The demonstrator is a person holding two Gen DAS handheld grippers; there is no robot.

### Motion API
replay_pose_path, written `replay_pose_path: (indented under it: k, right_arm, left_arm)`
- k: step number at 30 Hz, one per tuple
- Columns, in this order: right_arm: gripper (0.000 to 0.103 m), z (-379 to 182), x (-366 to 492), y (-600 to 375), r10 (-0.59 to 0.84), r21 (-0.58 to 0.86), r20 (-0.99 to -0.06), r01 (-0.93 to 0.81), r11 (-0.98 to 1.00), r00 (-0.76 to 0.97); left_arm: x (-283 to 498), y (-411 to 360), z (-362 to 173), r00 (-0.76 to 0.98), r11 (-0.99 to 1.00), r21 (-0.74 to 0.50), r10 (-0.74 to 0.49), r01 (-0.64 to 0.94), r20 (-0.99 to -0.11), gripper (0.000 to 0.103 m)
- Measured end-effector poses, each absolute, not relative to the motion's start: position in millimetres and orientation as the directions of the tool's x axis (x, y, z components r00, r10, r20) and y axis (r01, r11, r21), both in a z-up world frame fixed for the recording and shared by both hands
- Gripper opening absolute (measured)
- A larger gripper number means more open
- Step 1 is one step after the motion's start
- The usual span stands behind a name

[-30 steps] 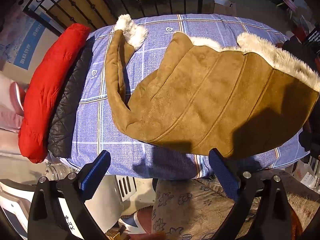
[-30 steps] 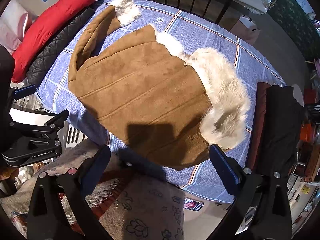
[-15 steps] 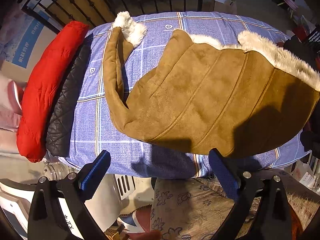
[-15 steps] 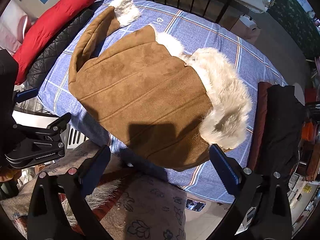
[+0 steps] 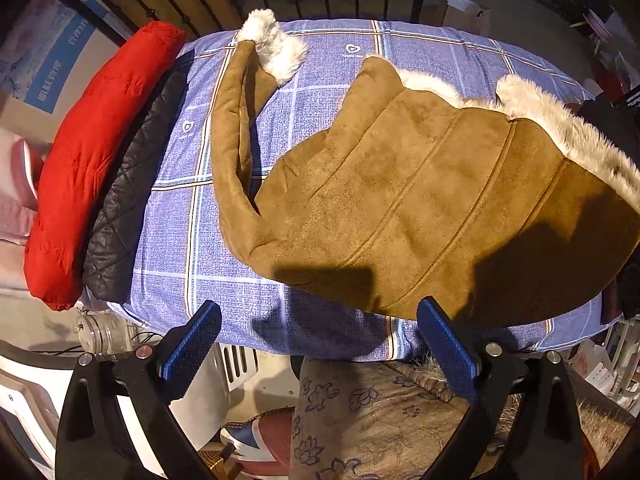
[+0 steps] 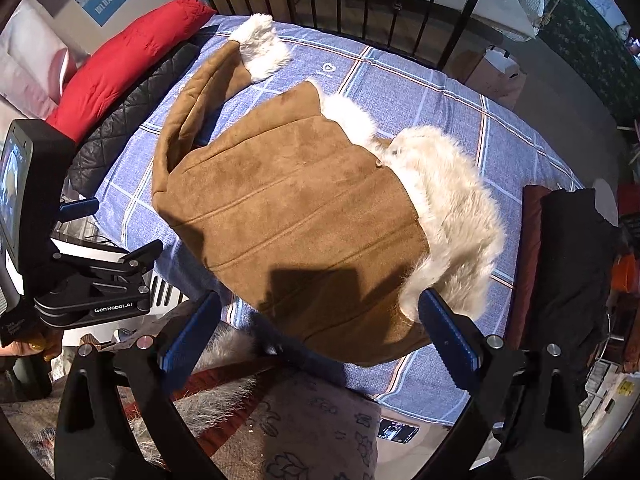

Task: Fold large clothes

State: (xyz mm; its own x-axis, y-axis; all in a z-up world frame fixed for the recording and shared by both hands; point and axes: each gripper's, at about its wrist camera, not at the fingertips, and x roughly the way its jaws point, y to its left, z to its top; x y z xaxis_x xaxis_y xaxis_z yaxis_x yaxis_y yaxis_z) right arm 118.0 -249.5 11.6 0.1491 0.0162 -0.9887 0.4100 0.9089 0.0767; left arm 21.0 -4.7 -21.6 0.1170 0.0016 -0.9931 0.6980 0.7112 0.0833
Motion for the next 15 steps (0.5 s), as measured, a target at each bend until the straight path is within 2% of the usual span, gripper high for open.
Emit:
replay_pose_path:
  k: [5, 10, 12, 15]
  right_arm:
    - [0.097, 13, 123, -263, 0.05, 0.128, -0.981, 0.425, 0.896, 0.19]
    - [0.097, 9, 127, -308, 0.193, 0.339, -0.928, 0.51, 0.791, 0.318]
    - [0.097, 1, 133, -327, 0.262, 0.394, -0.915, 0.534, 0.748, 0.307]
    - [0.097, -10, 145, -354, 0.341, 0.457, -0.889, 0.55, 0.699, 0.306]
  left_arm:
    - [29, -10, -26, 0.129, 0.705, 0.087, -0.006, 0.704, -0.992, 0.096]
    - [62, -14, -31, 0.149, 0.719, 0.086, -0.024, 0.69, -0.989, 0.096]
    - [85, -18, -28, 0.169, 0.724, 0.067, -0.069, 0.686, -0.983, 0.097]
    - [122, -30, -32, 0.142, 0.732, -0.03, -0.173, 0.681, -0.975, 0.097]
